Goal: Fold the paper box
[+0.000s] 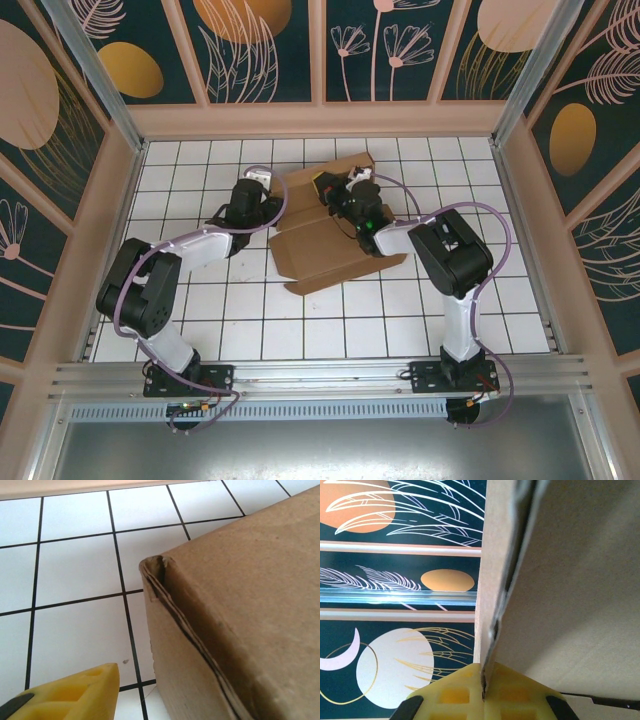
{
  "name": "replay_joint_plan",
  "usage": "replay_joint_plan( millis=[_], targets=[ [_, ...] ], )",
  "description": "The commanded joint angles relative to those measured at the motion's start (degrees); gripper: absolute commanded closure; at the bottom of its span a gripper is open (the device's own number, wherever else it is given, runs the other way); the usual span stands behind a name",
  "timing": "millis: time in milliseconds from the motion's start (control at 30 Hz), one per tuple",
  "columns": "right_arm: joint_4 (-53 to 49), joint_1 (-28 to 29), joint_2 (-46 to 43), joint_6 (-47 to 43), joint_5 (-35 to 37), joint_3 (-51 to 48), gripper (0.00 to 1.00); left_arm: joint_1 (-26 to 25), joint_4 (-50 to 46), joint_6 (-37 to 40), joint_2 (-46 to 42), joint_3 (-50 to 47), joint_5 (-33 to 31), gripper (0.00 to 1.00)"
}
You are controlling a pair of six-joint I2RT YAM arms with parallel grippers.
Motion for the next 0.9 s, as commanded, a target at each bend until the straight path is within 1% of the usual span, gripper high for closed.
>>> replay_joint_plan(
  millis=[0,100,167,267,367,500,633,733,867],
  targets=[
    [-4.9,1.3,-2.1,-2.3,0.1,-0.7,1.00,1.2,-4.2,-1.5,1.3,2.6,-8.2,0.55],
    [-8.1,2.0,-3.6,-3.4,2.5,-0.8,1.00,1.1,-7.5,-3.1,4.3,5.0,-12.4,0.57],
    [-10.1,2.6,-4.8,-4.3,4.4,-0.8,1.00,1.2,-9.4,-4.0,5.2,6.2,-14.3,0.61],
    [-11.6,3.5,-6.3,-4.8,6.9,-1.1,1.00,1.2,-11.2,-5.4,6.0,7.5,-16.5,0.74],
    [-12.3,4.2,-6.9,-4.3,7.7,-1.1,1.00,1.2,-12.0,-5.9,6.3,8.4,-19.0,0.87],
    [-15.1,5.8,-7.6,-4.1,9.1,-0.4,1.00,1.1,-12.4,-6.3,6.7,9.3,-22.0,0.97],
    [-18.2,7.1,-8.4,-2.7,13.1,-0.1,1.00,1.2,-12.9,-6.8,7.1,9.9,-24.4,1.00],
    [-23.7,7.4,-8.9,-1.4,14.8,1.6,1.00,1.1,-13.0,-7.1,7.1,10.1,-26.8,1.00],
    [-24.6,8.1,-9.2,-0.5,16.2,1.9,1.00,0.5,-13.7,-7.2,7.7,11.0,-29.1,1.00]
  ],
)
